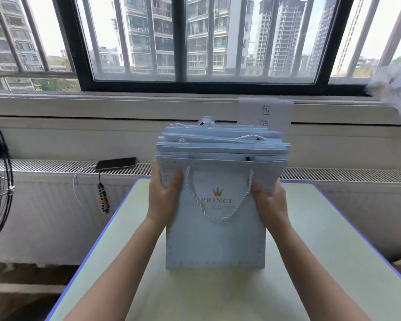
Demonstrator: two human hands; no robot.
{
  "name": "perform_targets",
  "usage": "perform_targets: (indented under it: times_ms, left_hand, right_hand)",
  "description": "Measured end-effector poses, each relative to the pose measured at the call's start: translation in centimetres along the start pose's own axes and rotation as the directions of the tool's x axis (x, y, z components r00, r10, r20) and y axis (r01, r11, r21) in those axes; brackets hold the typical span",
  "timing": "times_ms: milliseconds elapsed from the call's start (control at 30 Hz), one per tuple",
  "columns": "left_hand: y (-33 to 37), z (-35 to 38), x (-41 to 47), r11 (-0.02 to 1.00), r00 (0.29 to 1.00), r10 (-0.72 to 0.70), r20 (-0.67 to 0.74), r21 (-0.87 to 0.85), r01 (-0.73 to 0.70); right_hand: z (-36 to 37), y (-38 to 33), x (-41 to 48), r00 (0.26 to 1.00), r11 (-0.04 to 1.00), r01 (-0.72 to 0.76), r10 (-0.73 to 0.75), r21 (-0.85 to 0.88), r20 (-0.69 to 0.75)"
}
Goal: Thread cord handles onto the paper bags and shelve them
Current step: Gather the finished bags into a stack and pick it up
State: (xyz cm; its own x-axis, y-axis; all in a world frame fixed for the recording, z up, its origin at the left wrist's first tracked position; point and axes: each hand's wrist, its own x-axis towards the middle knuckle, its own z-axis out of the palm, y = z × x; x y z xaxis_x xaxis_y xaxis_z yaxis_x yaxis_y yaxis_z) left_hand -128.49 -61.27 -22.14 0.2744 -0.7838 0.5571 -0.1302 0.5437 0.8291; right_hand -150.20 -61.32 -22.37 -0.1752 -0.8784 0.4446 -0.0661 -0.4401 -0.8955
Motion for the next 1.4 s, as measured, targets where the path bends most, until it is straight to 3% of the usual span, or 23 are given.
perform_targets:
  times_ms: [300, 533, 667, 767, 1000, 1133, 1233, 1333, 1400]
  left_hand:
    - [-0.1, -0.5, 0.1, 0.968, 0.962, -0.25, 0.112, 0.018, 0.249]
    - [-0.9, -0.9, -0.6, 0.956, 0.943, -0.289, 0.166, 0.0, 0.293]
    - [-2.1, -1.1, -1.9, 0.96, 0.95, -0.276, 0.146, -0.003, 0.28]
    - [-2.6, -0.6, -2.3, 0.967, 0.964, -0.254, 0.078, 0.007, 0.254]
    - [-1.2, 0.3, -1.6, 0.949, 0.97, -0.225, -0.093, 0.204, 0.24]
    - [-1.3, 0.8, -0.6, 0.862, 0.926, -0.372, -0.065, 0.346, 0.37]
    - [-1.9, 0.7, 0.0, 0.826, 0.88, -0.475, -0.026, 0.331, 0.456]
    - [-2.0, 0.8, 0.2, 0.825, 0.866, -0.5, -0.016, 0.296, 0.481]
    - [-1.6, 1.0, 0.1, 0.857, 0.894, -0.448, -0.022, 0.275, 0.437]
  right_hand:
    - [-0.2, -0.2, 0.4, 0.994, 0.982, -0.11, 0.111, -0.152, -0.004]
    - [-0.4, 1.0, -0.5, 0.993, 0.975, -0.119, 0.12, -0.187, -0.007]
    - [-1.3, 2.1, -0.8, 0.98, 0.985, -0.123, 0.14, -0.121, 0.138]
    - [-1.9, 3.2, -2.0, 0.968, 0.979, -0.119, 0.151, -0.165, 0.201]
    - [-0.5, 2.1, -2.8, 0.994, 0.968, -0.085, 0.066, -0.238, -0.088]
    - [-0.4, 1.5, -2.1, 0.988, 0.94, -0.141, 0.116, -0.31, -0.099]
    - [-0.6, 1.4, -1.6, 0.982, 0.912, -0.184, 0.154, -0.366, -0.111]
    - [-0.7, 1.4, -1.4, 0.979, 0.906, -0.198, 0.162, -0.375, -0.124]
    - [-0.5, 1.5, -1.4, 0.979, 0.913, -0.19, 0.15, -0.361, -0.137]
